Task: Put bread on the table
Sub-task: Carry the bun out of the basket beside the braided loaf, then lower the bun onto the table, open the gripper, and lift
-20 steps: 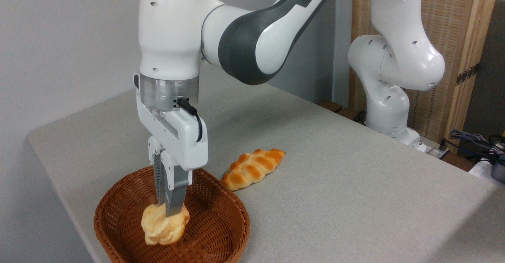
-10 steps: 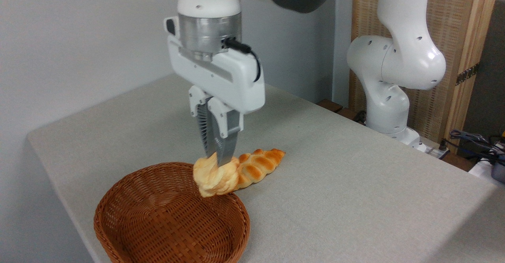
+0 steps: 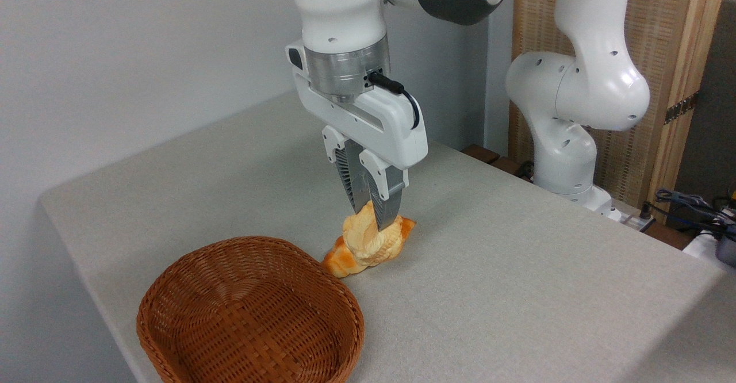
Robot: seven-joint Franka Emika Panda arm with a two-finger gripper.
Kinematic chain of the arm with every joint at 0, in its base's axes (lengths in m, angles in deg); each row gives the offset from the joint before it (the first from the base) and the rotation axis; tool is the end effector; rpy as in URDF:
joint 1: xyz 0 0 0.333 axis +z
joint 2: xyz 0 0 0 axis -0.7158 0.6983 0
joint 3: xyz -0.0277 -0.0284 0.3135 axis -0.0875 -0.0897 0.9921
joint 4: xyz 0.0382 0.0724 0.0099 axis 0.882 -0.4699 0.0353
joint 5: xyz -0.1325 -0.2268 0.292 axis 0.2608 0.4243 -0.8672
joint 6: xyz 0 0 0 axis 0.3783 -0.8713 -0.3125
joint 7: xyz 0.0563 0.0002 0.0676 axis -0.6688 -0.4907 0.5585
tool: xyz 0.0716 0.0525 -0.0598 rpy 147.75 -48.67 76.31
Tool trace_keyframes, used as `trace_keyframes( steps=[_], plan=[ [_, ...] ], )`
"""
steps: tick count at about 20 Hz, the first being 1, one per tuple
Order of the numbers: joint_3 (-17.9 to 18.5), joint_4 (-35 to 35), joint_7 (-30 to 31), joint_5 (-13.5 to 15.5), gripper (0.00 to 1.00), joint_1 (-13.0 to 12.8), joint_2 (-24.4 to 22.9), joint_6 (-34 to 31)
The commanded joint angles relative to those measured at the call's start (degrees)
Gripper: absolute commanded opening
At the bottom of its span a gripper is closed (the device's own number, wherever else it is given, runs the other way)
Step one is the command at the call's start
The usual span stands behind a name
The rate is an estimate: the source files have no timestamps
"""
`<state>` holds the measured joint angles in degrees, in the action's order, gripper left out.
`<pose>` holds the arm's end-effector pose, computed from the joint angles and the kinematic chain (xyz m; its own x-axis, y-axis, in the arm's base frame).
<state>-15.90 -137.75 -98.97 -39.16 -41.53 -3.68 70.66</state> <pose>0.4941 0.0345 0.5343 0.6918 -0.7219 0.0142 -0.7201 -0.6884 0.0876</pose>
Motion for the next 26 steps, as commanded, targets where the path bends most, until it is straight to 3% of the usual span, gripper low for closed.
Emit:
trace_keyframes(
  steps=[1,14,20,22,26],
  plan=[
    [0.5,-0.28,-1.03,0.7,1.0,-0.4,-0.55,-0.8],
    [0.32,0.59,-0.24,1.14,1.0,-1.01,-0.02,-0.1],
    [0.5,6.3,0.54,0.88,1.0,-2.06,0.77,-0.01],
    [0.59,8.75,2.65,0.53,1.0,-3.47,1.56,-0.01],
    [0.06,12.19,8.62,0.44,1.0,-3.56,3.32,-1.94]
  ],
)
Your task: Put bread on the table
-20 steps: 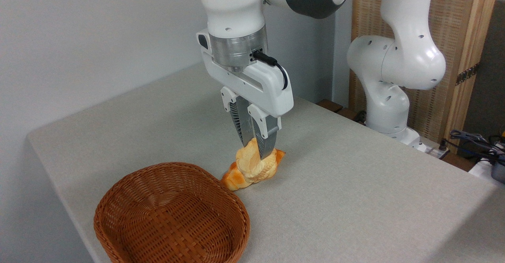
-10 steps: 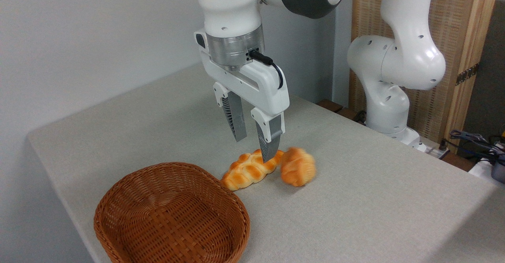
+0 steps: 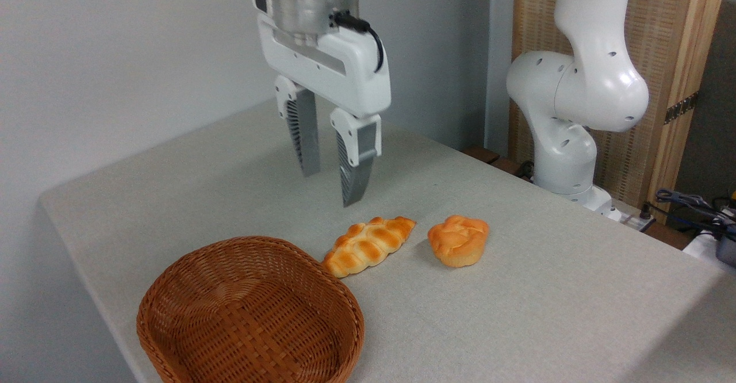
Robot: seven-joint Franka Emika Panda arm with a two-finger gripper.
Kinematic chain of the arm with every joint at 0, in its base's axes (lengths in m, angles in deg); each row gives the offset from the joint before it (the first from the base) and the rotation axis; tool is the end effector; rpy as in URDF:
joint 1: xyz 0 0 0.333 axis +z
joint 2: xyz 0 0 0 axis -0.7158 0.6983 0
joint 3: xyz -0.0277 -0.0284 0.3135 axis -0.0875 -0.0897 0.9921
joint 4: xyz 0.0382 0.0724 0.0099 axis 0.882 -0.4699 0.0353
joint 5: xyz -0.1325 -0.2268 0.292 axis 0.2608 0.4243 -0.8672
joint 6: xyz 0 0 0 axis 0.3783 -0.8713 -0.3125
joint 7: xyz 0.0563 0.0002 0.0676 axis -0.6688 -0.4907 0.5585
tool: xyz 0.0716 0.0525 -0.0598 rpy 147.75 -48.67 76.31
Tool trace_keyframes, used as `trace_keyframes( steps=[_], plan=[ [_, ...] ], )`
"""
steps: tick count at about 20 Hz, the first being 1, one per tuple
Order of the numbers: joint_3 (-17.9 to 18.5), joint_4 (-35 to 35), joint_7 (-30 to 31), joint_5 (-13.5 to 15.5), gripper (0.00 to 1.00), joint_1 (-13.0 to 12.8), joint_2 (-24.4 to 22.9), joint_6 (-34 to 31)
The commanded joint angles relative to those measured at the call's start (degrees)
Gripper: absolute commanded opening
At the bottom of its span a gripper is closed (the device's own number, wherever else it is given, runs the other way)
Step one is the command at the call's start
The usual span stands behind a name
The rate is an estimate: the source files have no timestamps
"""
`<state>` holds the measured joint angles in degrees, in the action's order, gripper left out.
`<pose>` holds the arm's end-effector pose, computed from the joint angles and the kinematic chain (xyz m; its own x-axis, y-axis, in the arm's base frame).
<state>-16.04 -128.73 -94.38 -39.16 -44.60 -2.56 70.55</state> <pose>0.5141 0.0072 0.6000 0.7016 -0.7054 0.1003 -0.7082 -0.7059 -0.0104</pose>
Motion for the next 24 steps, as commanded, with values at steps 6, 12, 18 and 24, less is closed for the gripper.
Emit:
trace_keyframes(
  steps=[6,12,18,24],
  plan=[
    [-1.39,12.65,13.53,0.44,1.0,-0.49,7.03,-8.06],
    [-1.3,15.49,11.17,0.79,1.0,-0.49,8.36,-8.69],
    [-1.39,15.31,10.81,0.7,1.0,-0.58,8.71,-8.6],
    [-2.18,15.4,10.9,0.7,1.0,-0.58,9.15,-8.6]
  ],
)
